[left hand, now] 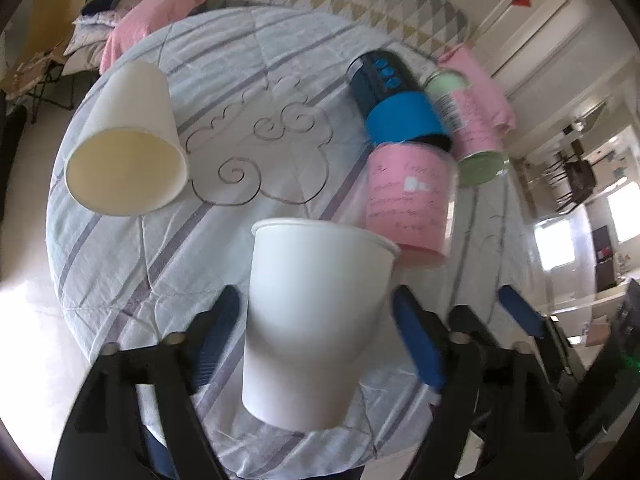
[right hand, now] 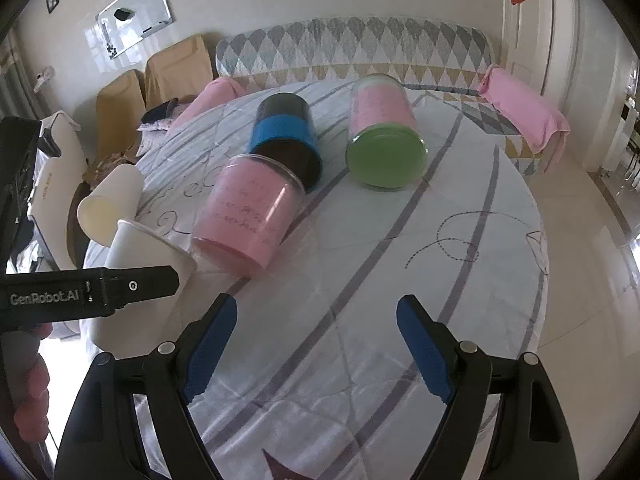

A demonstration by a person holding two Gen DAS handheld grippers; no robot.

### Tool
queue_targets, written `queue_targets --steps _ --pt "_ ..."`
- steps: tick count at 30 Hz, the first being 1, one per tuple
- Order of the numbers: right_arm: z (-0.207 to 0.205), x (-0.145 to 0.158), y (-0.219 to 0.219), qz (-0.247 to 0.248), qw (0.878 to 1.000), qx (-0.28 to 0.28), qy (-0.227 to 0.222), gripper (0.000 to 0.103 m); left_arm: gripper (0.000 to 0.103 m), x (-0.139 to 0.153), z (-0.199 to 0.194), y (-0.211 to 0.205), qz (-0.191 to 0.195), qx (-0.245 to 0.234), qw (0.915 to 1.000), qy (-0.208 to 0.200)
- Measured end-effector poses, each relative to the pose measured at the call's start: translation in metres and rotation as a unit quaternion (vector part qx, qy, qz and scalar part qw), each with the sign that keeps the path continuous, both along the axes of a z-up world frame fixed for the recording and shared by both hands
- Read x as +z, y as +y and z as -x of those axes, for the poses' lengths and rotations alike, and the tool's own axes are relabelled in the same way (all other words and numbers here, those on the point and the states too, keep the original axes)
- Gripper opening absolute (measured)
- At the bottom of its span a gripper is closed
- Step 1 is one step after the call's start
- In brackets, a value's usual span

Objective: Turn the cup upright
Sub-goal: 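Lift the white cup with the left gripper toward the right gripper, then grasp the white cup with the right gripper while the left gripper releases it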

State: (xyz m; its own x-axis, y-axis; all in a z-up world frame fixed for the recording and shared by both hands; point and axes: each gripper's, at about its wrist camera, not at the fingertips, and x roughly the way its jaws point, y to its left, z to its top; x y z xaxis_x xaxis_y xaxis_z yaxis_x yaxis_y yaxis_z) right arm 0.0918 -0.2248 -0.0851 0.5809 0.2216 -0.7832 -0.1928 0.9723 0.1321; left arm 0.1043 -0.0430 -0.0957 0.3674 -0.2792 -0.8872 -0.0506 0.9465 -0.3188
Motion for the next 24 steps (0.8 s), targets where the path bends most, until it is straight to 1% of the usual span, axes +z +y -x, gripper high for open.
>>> queue_targets --steps 2,3,6,8,10,12,13,16,19,20,22,24 --pt "0.002 0.003 0.001 -0.012 1.0 0.002 0.004 0.083 0.092 0.01 0.007 0.005 0.012 -0.006 0.9997 -0.018" --pt "0.003 0.004 0.003 -0.021 1.0 0.005 0.007 0.083 0.095 0.015 0.01 0.008 0.011 -0.012 0.9995 -0.028" --pt "0.007 0.008 0.007 -0.053 0.998 0.014 0.019 0.083 0.097 0.03 0.024 0.017 -0.001 -0.032 0.9975 -0.063" --pt "0.008 0.009 0.011 -0.073 0.997 0.016 0.03 0.083 0.098 0.039 0.036 0.024 -0.034 -0.041 0.9943 -0.092" --pt "0.009 0.01 0.018 -0.095 0.994 0.017 0.043 0.083 0.099 0.046 0.049 0.034 -0.076 -0.049 0.9877 -0.127" --pt "0.007 0.01 0.027 -0.117 0.991 0.022 0.058 0.083 0.101 0.049 0.053 0.044 -0.104 -0.051 0.9826 -0.145" --pt "0.006 0.008 0.032 -0.123 0.99 0.023 0.065 0.083 0.101 0.05 0.056 0.049 -0.111 -0.05 0.9806 -0.154" --pt "0.002 0.004 0.05 -0.145 0.985 0.025 0.088 0.083 0.101 0.045 0.06 0.061 -0.119 -0.067 0.9774 -0.161" --pt "-0.001 0.001 0.063 -0.141 0.985 0.017 0.096 0.083 0.101 0.039 0.063 0.061 -0.13 -0.086 0.974 -0.165" --pt "-0.002 0.0 0.066 -0.14 0.985 0.013 0.099 0.083 0.101 0.035 0.063 0.062 -0.127 -0.096 0.9741 -0.161" --pt "-0.006 -0.004 0.07 -0.145 0.983 0.004 0.108 0.083 0.101 0.03 0.062 0.064 -0.107 -0.109 0.976 -0.155" --pt "-0.009 -0.006 0.073 -0.149 0.982 -0.006 0.114 0.083 0.101 0.025 0.059 0.063 -0.096 -0.118 0.9768 -0.151"
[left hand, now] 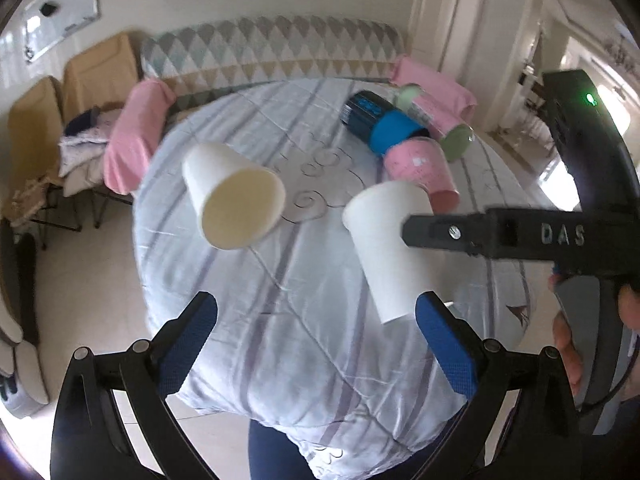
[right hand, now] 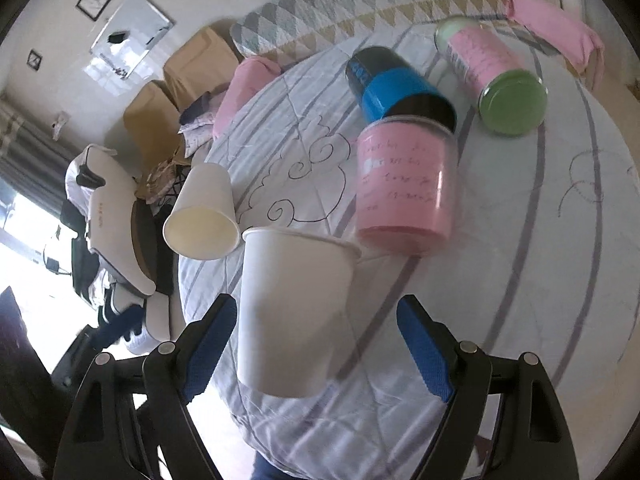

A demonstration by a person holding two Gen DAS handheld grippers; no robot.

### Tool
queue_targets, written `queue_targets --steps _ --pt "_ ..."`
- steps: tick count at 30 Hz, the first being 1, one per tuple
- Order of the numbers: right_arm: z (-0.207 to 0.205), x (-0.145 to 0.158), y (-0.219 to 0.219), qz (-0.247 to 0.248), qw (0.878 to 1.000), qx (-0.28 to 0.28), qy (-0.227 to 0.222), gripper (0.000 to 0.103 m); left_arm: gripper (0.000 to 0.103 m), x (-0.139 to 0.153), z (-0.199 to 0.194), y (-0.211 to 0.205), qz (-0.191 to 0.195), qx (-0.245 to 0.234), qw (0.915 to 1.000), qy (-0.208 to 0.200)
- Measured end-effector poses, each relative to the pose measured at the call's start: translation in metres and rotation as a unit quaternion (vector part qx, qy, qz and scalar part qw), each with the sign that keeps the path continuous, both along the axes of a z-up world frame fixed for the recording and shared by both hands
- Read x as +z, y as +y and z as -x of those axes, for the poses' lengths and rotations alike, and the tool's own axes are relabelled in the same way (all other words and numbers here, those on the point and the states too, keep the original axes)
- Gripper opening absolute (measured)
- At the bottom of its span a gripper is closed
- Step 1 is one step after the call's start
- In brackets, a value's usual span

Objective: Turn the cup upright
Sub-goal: 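Grasp the white cup with the right gripper while the left gripper releases it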

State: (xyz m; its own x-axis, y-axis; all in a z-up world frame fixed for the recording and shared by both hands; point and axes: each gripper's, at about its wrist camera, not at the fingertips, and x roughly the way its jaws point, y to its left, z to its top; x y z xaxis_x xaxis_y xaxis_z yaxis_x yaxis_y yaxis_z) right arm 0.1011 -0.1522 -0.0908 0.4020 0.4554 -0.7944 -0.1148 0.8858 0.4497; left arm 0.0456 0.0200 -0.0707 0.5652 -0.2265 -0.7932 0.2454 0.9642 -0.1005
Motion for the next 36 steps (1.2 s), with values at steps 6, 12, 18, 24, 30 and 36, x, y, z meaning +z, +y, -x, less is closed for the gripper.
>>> queue_targets --steps 6,12,18,24,30,36 --pt "-0.014 -0.008 0.008 -0.006 1.0 -0.011 0.023 0.083 0.101 -0.014 -0.01 -0.001 0.015 -0.01 0.9997 0.016" --pt "-0.023 -0.018 0.014 -0.022 0.999 -0.001 0.037 0.083 0.102 -0.022 -0.012 -0.001 0.031 -0.019 0.999 0.027" --pt "-0.02 -0.019 0.016 -0.018 1.0 0.004 0.02 0.079 0.102 -0.023 -0.012 -0.001 0.037 -0.022 0.9987 0.029" --pt "-0.01 -0.009 0.018 -0.011 1.0 0.025 -0.012 0.07 0.102 -0.022 -0.01 -0.004 0.035 -0.027 0.9987 0.024" --pt "-0.001 0.003 0.016 0.002 0.998 0.031 -0.047 0.068 0.102 -0.021 -0.003 -0.012 0.031 -0.04 0.9984 0.024" --pt "0.001 0.005 0.015 0.02 0.997 0.04 -0.063 0.06 0.102 -0.022 0.002 -0.014 0.034 -0.053 0.9976 0.03"
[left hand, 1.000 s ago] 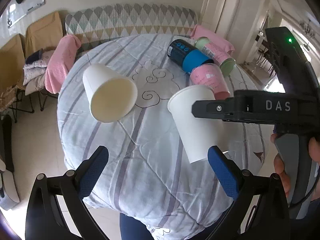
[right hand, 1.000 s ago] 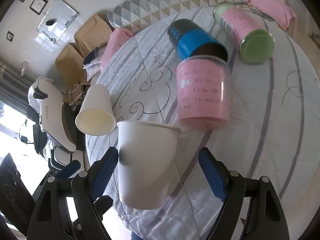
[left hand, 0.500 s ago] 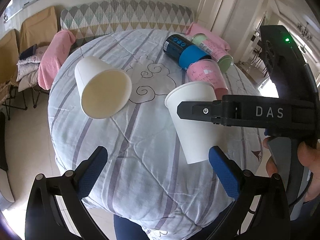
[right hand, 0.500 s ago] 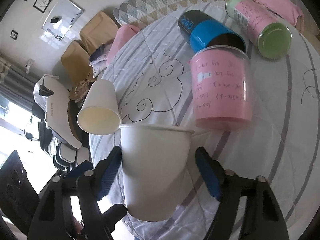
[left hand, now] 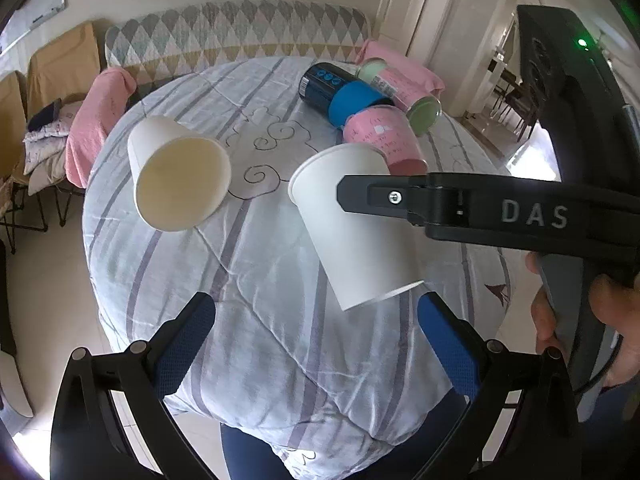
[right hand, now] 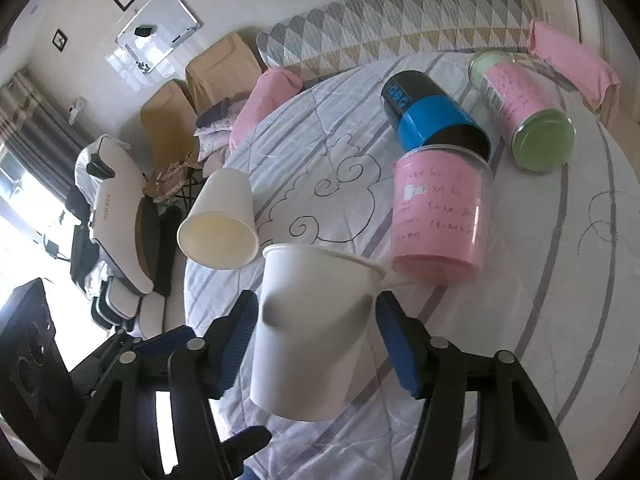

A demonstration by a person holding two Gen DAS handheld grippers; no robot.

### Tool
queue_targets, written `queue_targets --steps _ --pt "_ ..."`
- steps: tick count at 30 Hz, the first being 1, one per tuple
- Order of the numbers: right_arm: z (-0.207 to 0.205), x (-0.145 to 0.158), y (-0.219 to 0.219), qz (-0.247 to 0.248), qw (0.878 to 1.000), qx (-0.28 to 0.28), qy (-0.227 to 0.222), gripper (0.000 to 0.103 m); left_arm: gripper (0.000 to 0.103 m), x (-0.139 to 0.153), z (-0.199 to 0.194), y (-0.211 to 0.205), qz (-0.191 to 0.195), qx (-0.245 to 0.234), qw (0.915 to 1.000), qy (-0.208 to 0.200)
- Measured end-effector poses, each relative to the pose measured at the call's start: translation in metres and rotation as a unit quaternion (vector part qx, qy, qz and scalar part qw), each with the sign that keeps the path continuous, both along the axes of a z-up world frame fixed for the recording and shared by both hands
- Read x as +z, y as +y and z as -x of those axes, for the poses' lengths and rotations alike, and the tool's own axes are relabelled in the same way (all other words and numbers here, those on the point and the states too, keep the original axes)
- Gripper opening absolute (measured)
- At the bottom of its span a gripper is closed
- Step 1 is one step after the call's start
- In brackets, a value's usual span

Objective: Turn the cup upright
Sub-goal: 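Grasp the white cup with the right gripper while the left gripper releases it, then rotate the white cup with the right gripper until its rim faces up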

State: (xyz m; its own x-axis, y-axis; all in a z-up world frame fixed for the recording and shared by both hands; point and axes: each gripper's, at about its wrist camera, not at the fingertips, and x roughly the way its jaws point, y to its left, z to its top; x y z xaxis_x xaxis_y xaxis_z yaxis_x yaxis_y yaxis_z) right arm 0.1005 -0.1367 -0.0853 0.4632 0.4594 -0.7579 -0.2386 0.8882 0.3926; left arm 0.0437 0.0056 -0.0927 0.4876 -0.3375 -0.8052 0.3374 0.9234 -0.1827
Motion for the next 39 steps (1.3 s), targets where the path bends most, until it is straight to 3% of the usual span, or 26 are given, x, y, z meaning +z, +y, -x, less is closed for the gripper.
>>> queue_targets --steps 5,10,15,16,31,39 --pt "-0.007 -0.003 0.003 -0.005 1.0 0.0 0.018 0.06 0.102 0.001 0.002 0.003 0.006 0.003 1.0 0.005" --pt "-0.016 -0.016 0.014 -0.003 0.998 0.004 0.06 0.077 0.102 0.002 0.003 0.006 0.014 -0.002 0.9999 0.007" --pt "-0.022 -0.026 0.02 -0.013 0.997 0.013 0.074 0.075 0.102 0.001 0.001 0.008 0.014 0.002 0.9998 0.013" --pt "-0.022 -0.026 0.021 -0.012 0.997 0.018 0.071 0.068 0.102 0.001 0.0 0.01 0.017 0.003 0.9997 0.015" --pt "0.007 0.002 0.016 0.012 0.999 0.021 -0.023 0.067 0.102 -0.004 -0.006 0.008 0.028 0.01 0.9993 0.023" --pt "0.015 0.018 0.026 0.044 0.994 0.038 -0.089 0.067 0.102 -0.007 -0.019 0.011 0.013 0.058 0.9982 0.014"
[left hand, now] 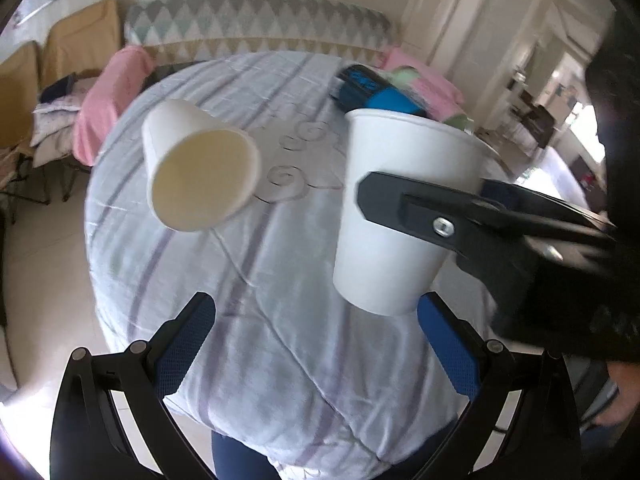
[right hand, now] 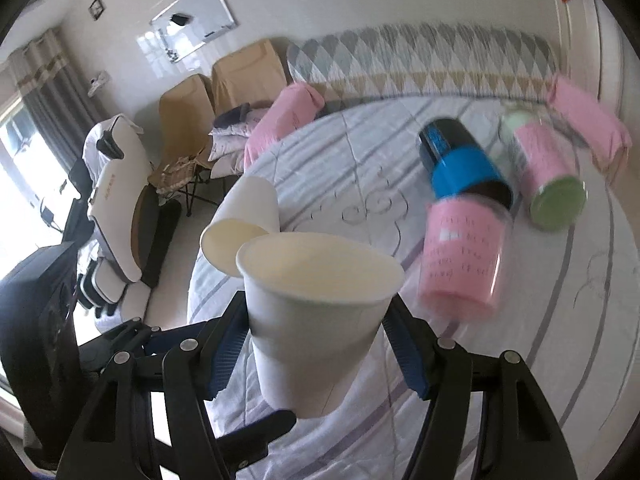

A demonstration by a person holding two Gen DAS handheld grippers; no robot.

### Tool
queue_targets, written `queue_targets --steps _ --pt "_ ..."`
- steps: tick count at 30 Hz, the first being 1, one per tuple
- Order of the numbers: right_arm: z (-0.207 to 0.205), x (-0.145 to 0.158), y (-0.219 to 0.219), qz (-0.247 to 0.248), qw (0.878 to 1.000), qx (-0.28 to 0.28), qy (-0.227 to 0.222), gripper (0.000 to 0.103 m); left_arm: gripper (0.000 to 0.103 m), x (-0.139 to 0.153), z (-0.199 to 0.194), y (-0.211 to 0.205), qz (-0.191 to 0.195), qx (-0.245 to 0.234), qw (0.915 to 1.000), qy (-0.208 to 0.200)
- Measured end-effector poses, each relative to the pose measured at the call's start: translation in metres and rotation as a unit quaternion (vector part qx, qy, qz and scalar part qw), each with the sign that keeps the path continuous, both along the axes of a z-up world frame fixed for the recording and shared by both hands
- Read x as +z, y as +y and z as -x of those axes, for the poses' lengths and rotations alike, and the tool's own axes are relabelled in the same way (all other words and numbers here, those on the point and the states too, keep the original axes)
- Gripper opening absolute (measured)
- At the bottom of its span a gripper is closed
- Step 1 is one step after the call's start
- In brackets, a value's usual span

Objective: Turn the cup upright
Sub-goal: 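Rotate the white cup with the right gripper until its rim faces up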

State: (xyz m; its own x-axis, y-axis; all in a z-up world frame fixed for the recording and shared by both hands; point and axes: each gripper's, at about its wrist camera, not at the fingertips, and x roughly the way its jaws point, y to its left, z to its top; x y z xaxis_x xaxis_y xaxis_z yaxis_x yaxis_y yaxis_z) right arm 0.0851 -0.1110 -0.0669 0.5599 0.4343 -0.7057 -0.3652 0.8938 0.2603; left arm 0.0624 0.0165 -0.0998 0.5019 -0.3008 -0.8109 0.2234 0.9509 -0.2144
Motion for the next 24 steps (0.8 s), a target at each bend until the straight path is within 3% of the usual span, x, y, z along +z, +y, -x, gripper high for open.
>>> queue_targets --steps 5,24 --pt "-0.001 -0.001 0.01 0.034 0.999 0.008 -0.032 0.068 0.102 -0.005 -0.013 0.0 -0.022 0.043 0.9987 -0.012" --pt "0.005 -0.011 0.035 0.138 0.983 0.018 -0.117 0.068 0.102 -0.027 -0.027 -0.005 -0.056 0.062 0.9964 -0.017"
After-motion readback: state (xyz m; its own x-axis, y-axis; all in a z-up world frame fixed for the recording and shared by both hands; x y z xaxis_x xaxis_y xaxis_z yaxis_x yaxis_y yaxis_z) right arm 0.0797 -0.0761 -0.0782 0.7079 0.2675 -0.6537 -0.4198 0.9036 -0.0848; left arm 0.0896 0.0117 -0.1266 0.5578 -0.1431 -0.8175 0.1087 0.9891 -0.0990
